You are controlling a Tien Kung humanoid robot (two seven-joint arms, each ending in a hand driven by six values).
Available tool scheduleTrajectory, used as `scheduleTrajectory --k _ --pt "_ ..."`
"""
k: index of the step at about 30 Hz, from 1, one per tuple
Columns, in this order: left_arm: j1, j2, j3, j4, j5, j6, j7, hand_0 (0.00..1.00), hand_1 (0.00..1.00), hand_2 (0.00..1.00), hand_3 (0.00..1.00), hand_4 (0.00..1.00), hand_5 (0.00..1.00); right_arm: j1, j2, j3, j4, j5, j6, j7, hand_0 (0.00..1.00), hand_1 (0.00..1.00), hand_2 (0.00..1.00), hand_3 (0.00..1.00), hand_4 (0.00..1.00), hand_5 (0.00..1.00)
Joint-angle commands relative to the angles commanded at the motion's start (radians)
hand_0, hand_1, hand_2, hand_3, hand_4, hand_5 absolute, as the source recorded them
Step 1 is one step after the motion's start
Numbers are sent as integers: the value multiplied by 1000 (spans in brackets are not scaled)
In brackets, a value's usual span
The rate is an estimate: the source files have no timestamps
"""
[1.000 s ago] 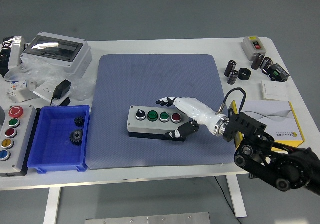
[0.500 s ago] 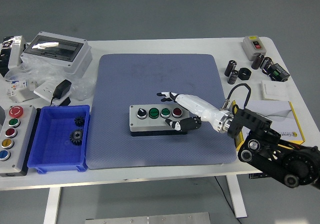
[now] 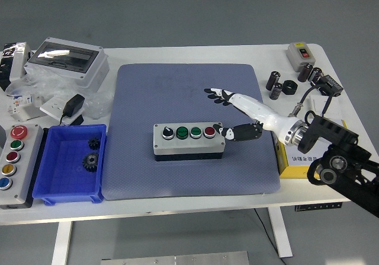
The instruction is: Pick up the button,place it on the desk,press the button,press the button
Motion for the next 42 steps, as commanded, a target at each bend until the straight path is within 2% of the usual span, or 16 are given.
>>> scheduleTrajectory --k 3,5,7,8,11,13,14,15,19,20,25,27,33,42 --pt "1 -1 -2 0 1 0 1 605 600 532 598 595 213 -5 -32 44 54 -37 113 -115 922 917 972 998 615 36" --pt "0 -2 -2 0 0 0 1 605 600 532 598 595 213 -5 -43 83 88 -8 190 -183 922 917 972 998 615 36" --pt "0 -3 -1 0 0 0 1 605 600 532 598 595 213 1 -44 122 112 34 262 -240 922 917 972 998 615 36" --pt "0 -3 0 0 -1 0 1 605 599 532 596 594 213 5 -42 142 121 56 297 -266 824 860 909 998 607 48" --pt "0 -4 1 0 -2 -1 1 605 599 532 596 594 213 31 -32 166 130 113 376 -327 824 860 909 998 607 48" --pt "0 -3 0 0 -1 0 2 605 599 532 596 594 213 59 -20 144 124 135 425 -356 824 860 909 998 607 48" --pt "0 -3 -1 0 -1 0 2 604 601 532 598 594 211 73 -13 129 119 140 443 -362 115 277 403 818 366 100" --pt "-1 -3 -2 0 1 -1 2 604 601 532 598 594 211 91 -2 107 109 141 462 -368 115 277 403 818 366 100" --pt "-2 -2 -3 0 2 -1 3 604 601 532 598 594 211 151 51 35 58 124 467 -377 115 277 403 818 366 100" --pt "-2 -2 -3 0 3 -1 3 605 600 532 595 593 212 163 66 21 43 118 463 -377 9 152 270 794 270 81" --pt "-1 -2 -3 0 5 -2 4 605 600 532 595 593 212 209 140 -26 -25 75 441 -378 9 152 270 794 270 81" --pt "-1 -1 -3 0 5 -2 5 606 600 531 595 594 210 219 160 -39 -40 65 436 -378 2 112 241 791 246 65" --pt "-1 0 -3 0 4 -2 5 605 600 523 595 595 208 225 186 -64 -63 46 422 -375 2 103 229 786 230 46" --pt "-1 1 -3 0 4 -2 4 605 600 521 594 595 207 216 186 -78 -69 27 415 -377 2 99 217 784 224 41"
